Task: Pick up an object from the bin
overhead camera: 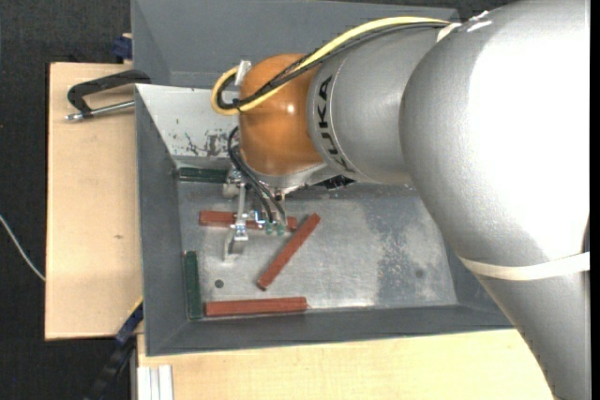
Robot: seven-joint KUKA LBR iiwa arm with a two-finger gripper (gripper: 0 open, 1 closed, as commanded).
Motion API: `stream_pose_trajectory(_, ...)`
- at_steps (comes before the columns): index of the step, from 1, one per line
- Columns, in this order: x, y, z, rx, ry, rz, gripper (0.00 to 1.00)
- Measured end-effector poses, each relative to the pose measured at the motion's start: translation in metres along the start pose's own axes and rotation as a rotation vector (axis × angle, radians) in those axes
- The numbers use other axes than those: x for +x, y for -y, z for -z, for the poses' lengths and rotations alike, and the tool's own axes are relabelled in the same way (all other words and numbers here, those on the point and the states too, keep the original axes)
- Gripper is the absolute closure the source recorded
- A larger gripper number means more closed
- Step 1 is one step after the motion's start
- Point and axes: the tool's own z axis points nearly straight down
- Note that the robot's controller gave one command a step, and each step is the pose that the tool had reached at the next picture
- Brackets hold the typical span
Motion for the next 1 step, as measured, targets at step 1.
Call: stream_pose_trajectory(1, -0.005, -0.0258, 0.0028, -0.005, 0.006, -0.746, 1.0)
